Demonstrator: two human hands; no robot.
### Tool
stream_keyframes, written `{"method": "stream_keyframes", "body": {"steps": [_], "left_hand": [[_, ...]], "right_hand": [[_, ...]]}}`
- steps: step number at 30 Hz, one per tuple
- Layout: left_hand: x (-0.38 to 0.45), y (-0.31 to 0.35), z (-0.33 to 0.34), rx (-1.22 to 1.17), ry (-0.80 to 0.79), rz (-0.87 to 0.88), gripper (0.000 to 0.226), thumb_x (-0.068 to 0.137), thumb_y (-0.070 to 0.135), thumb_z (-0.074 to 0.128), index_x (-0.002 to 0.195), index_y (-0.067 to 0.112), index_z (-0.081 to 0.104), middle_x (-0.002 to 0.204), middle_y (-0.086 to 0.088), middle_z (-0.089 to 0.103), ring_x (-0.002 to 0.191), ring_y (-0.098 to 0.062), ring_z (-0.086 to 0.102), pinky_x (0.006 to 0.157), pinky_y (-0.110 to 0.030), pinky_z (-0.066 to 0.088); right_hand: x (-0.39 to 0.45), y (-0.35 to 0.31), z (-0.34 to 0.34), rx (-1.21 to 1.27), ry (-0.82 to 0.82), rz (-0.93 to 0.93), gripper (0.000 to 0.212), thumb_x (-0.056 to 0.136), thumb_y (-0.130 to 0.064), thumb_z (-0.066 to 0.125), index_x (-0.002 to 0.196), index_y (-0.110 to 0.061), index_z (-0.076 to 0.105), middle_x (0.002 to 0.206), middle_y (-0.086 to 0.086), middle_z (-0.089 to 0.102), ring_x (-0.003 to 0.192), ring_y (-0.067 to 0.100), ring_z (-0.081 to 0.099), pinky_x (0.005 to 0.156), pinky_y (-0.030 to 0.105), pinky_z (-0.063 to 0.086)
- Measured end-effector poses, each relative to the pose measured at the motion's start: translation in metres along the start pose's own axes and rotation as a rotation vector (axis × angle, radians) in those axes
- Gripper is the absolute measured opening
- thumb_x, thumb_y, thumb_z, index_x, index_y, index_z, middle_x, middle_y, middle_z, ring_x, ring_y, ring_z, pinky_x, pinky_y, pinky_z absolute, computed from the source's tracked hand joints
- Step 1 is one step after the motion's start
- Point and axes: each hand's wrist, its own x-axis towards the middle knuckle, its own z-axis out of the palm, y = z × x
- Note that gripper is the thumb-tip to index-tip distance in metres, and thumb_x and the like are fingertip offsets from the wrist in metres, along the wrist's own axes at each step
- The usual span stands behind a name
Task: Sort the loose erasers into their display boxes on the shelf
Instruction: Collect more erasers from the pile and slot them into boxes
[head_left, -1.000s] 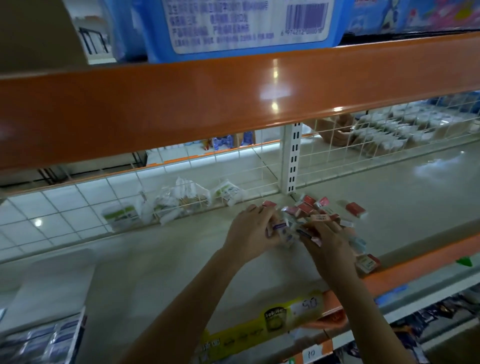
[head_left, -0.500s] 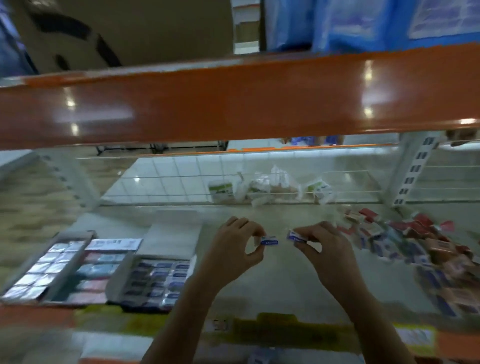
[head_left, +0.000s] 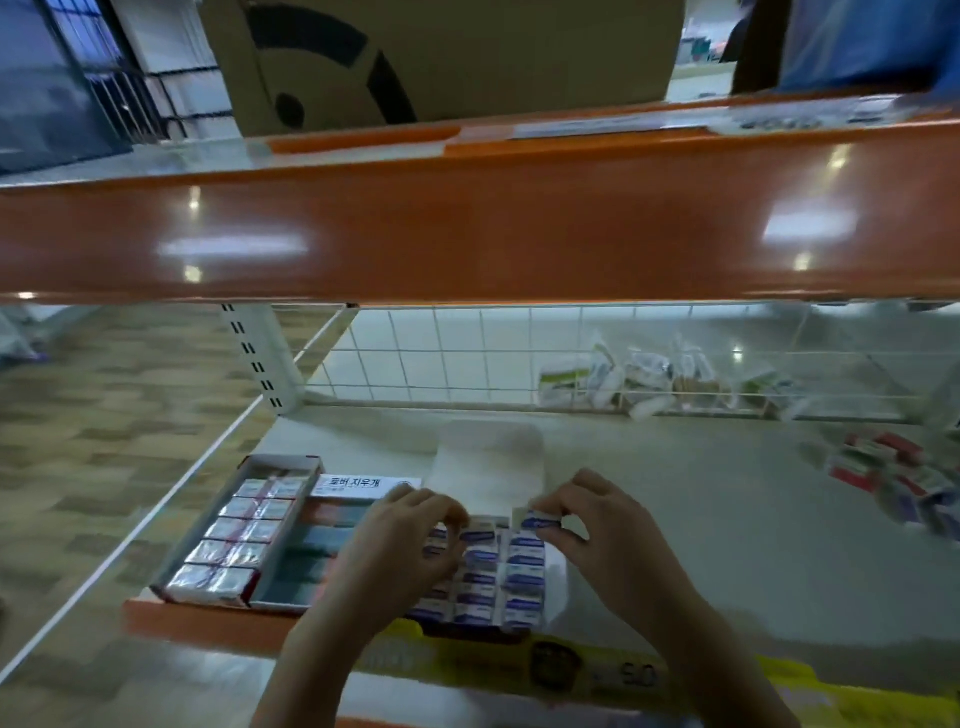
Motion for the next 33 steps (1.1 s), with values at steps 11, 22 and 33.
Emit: {"method": "stream_keyframes", "body": {"steps": [11, 22, 33], "left_hand": [[-0.015, -0.054, -0.009, -0.04, -0.039, 0.067, 0.025, 0.086, 0.038, 0.06, 0.11, 0.033, 0.06, 0.113, 0.02, 0.057, 0.103, 0.001, 0.04, 0.077, -0.012, 0.031], [-0.011, -0.069, -0.007, 0.019, -0.045, 0.159, 0.017, 0.076, 0.037, 0.064, 0.091, 0.029, 0.068, 0.093, 0.015, 0.067, 0.087, -0.012, 0.057, 0.068, -0.021, 0.038], [-0.009, -0.053, 0.001, 0.189, -0.225, 0.105, 0.034, 0.093, 0.047, 0.044, 0.124, 0.035, 0.052, 0.13, 0.017, 0.046, 0.118, -0.007, 0.036, 0.095, -0.023, 0.03]], "right_hand": [[0.003, -0.041, 0.058, -0.198, -0.168, 0.012, 0.024, 0.089, -0.029, 0.055, 0.112, -0.025, 0.059, 0.112, -0.009, 0.058, 0.106, 0.009, 0.045, 0.087, 0.017, 0.032], [0.0, -0.039, 0.082, -0.379, -0.151, 0.117, 0.027, 0.058, -0.032, 0.085, 0.074, -0.029, 0.064, 0.081, -0.013, 0.059, 0.079, 0.01, 0.057, 0.065, 0.018, 0.032], [-0.003, -0.039, 0.081, -0.34, -0.155, 0.158, 0.015, 0.086, -0.029, 0.06, 0.101, -0.024, 0.059, 0.106, -0.01, 0.053, 0.105, 0.009, 0.045, 0.084, 0.018, 0.026]]}}
